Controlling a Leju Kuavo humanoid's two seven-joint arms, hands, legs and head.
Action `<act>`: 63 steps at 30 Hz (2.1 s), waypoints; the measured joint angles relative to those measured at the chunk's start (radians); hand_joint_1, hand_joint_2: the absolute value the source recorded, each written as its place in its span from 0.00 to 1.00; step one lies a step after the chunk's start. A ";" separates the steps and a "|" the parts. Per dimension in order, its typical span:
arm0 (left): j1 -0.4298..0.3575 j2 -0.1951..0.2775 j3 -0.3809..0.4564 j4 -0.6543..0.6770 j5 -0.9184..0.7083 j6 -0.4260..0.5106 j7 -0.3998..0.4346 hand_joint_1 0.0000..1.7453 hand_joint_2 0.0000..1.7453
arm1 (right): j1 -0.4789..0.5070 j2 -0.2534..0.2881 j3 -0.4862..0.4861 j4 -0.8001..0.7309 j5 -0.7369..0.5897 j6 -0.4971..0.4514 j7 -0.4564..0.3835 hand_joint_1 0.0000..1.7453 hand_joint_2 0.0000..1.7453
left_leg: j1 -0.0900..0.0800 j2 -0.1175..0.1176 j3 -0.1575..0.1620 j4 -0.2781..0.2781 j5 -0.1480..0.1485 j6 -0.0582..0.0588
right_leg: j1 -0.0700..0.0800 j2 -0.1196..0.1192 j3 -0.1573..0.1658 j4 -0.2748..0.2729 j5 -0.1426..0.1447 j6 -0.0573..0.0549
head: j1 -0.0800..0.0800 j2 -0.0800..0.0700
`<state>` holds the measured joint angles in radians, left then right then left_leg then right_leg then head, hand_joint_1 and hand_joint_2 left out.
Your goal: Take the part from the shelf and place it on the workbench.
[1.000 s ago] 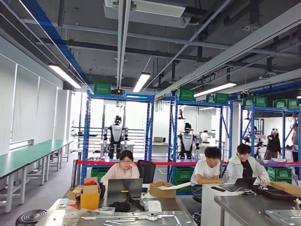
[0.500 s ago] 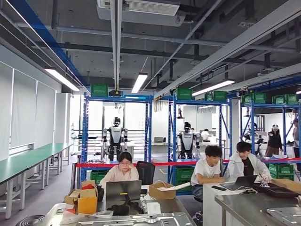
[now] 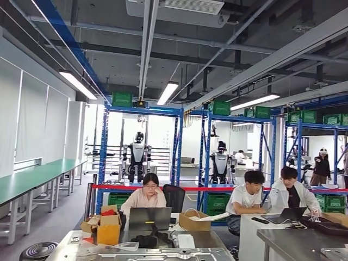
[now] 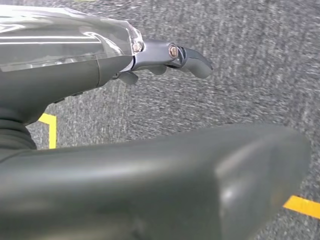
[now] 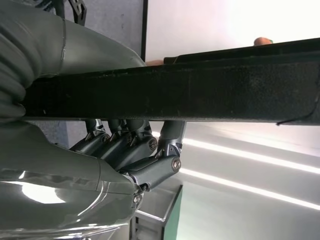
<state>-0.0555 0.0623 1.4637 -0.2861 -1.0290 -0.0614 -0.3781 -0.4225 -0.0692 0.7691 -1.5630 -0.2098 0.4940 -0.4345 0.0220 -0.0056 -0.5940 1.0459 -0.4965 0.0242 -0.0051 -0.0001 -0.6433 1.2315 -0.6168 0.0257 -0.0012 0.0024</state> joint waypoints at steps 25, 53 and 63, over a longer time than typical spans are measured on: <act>-0.001 0.001 0.001 0.000 0.001 0.000 -0.001 0.00 1.00 | 0.005 0.010 -0.005 -0.003 -0.001 0.006 -0.003 1.00 1.00 | 0.015 0.001 -0.036 0.011 0.013 -0.035 | 0.009 0.004 0.118 -0.223 0.081 -0.015 | -0.001 0.001; 0.001 0.008 0.000 0.000 -0.004 -0.001 -0.010 0.00 1.00 | 0.017 0.018 -0.018 -0.006 0.006 -0.006 -0.015 1.00 1.00 | 0.006 0.000 -0.031 0.024 0.008 -0.045 | 0.028 0.005 0.110 -0.225 0.094 -0.050 | -0.001 0.000; 0.001 0.008 0.000 0.000 -0.004 -0.001 -0.012 0.00 1.00 | 0.022 0.019 -0.027 -0.006 0.008 -0.006 -0.017 1.00 1.00 | 0.000 0.000 0.009 0.000 -0.021 0.002 | 0.013 0.004 -0.064 0.067 -0.004 -0.004 | -0.002 0.000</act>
<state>-0.0543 0.0702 1.4641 -0.2861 -1.0327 -0.0626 -0.3906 -0.4000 -0.0504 0.7420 -1.5691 -0.2022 0.4875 -0.4513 0.0219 -0.0055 -0.5846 1.0459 -0.5177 0.0264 0.0080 0.0038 -0.7074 1.2985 -0.6210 0.0213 -0.0027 0.0023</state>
